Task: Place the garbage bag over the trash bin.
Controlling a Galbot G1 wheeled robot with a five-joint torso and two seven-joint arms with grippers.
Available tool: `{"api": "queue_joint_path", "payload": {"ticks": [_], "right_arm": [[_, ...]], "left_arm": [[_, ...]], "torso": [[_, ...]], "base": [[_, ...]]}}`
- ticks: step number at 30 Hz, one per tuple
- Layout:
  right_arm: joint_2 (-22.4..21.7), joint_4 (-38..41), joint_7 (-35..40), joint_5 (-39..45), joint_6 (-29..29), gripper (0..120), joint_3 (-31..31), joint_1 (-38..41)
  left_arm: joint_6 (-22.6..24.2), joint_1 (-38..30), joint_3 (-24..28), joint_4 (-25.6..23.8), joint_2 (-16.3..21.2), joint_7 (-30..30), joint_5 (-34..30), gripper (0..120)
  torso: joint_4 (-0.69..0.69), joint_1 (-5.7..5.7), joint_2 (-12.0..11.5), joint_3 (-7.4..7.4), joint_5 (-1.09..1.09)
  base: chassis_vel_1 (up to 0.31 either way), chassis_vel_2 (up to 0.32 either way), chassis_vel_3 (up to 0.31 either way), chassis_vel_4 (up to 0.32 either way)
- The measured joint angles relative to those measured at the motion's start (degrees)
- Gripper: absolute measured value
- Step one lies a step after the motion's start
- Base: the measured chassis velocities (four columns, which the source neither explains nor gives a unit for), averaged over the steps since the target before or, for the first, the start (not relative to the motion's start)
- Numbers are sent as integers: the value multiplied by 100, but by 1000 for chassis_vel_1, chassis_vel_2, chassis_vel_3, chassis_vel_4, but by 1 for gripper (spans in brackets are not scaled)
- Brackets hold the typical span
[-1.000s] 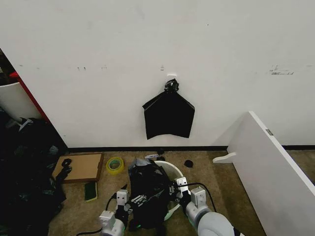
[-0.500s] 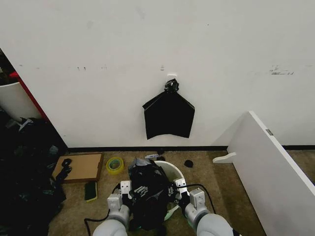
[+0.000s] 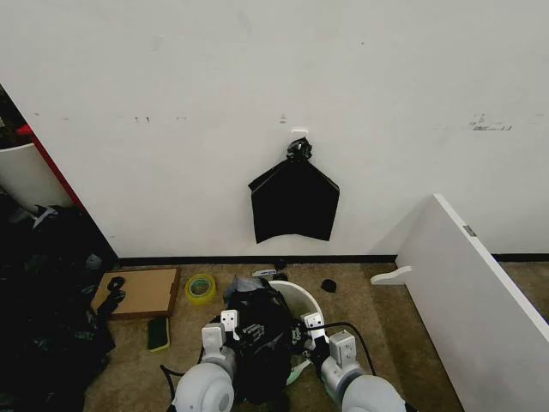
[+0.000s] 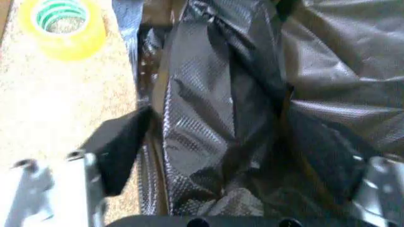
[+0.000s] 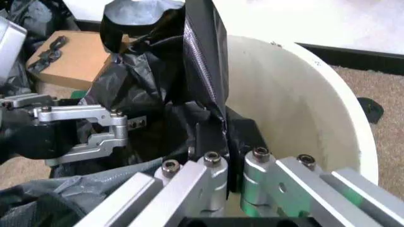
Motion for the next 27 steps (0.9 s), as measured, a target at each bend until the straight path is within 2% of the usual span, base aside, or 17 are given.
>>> {"api": "queue_joint_path", "payload": {"ticks": [2, 7, 9, 10, 11, 15, 16, 20, 23, 27], "right_arm": [[13, 0, 1, -16, 0, 0, 0, -3], [50, -14, 10, -82, -3, 0, -4, -13], [53, -16, 11, -88, -4, 0, -5, -13], [58, -20, 13, -97, -5, 0, -6, -14], [62, -25, 15, -110, -7, 0, -10, -16], [83, -56, 19, -177, -8, 0, -18, -30], [83, -56, 19, -177, -8, 0, -18, -30], [100, -131, 14, -367, 104, 0, -29, -50], [103, -149, 0, -470, 218, 0, -38, -75], [98, -140, -321, -806, 838, 0, -47, -171]], "left_arm": [[83, -26, 3, 0, 3, -67, -91, 75], [406, -92, -108, -5, 22, -218, -506, 51], [458, -98, -137, -11, 32, -232, -553, 50], [509, -103, -170, -19, 45, -251, -601, 43], [549, -105, -209, -31, 65, -272, -643, 43], [597, -104, -363, -56, 142, -339, -799, 23], [597, -104, -363, -56, 142, -339, -799, 23], [584, -110, -584, -42, 223, -385, -907, 7], [533, -110, -710, -26, 259, -378, -968, 4], [408, -65, -1037, -24, 324, -222, -1136, 4]], "torso": [[0, 0, 0, 0, 0], [0, 0, 0, 0, -1], [0, 0, 0, 0, -1], [0, 0, 0, 0, -1], [0, 0, 0, 0, -1], [0, 0, 0, 0, -1], [0, 0, 0, 0, -1], [0, 0, 0, 0, -1], [-1, 0, 0, 0, -2], [0, 0, 0, 0, -1]], "base": [[0, 0, 0, 0], [0, 0, 0, 0], [0, 0, 0, 0], [0, 0, 0, 0], [0, 0, 0, 0], [0, 0, 0, 0], [0, 0, 0, 0], [0, 0, 0, 0], [0, 0, 0, 0], [0, 0, 0, 0]]}}
